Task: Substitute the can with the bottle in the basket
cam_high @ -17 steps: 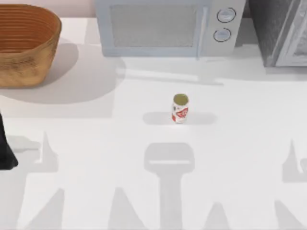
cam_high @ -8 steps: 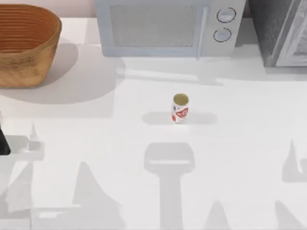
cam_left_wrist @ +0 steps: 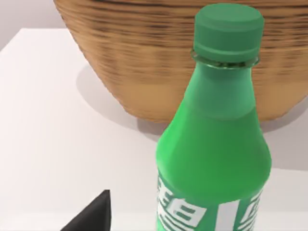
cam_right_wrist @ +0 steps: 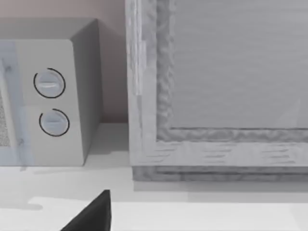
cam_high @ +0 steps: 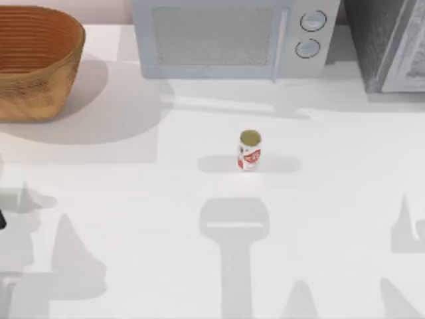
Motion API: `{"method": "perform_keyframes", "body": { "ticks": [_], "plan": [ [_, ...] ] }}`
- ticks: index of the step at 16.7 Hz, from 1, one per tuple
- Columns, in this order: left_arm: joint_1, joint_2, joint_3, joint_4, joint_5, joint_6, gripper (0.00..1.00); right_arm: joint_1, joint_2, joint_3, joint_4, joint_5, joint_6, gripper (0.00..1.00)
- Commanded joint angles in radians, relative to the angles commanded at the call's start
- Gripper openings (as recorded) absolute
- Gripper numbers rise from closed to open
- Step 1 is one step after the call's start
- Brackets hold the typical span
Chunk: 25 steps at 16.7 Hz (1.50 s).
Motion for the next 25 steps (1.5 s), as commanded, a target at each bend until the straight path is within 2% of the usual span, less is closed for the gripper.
{"method": "perform_keyframes", "body": {
  "ticks": [5, 13, 21, 25],
  "plan": [
    [0.049, 0.193, 0.010, 0.168, 0.051, 0.018, 1.00, 0.000, 0.000, 0.000, 0.000, 0.000, 0.000, 1.00],
    [0.050, 0.219, 0.010, 0.185, 0.054, 0.017, 1.00, 0.000, 0.000, 0.000, 0.000, 0.000, 0.000, 1.00],
    [-0.061, 0.325, 0.205, 0.113, -0.055, -0.011, 1.00, 0.000, 0.000, 0.000, 0.000, 0.000, 0.000, 1.00],
    [-0.073, 0.336, 0.225, 0.104, -0.066, -0.014, 1.00, 0.000, 0.000, 0.000, 0.000, 0.000, 0.000, 1.00]
  ]
}}
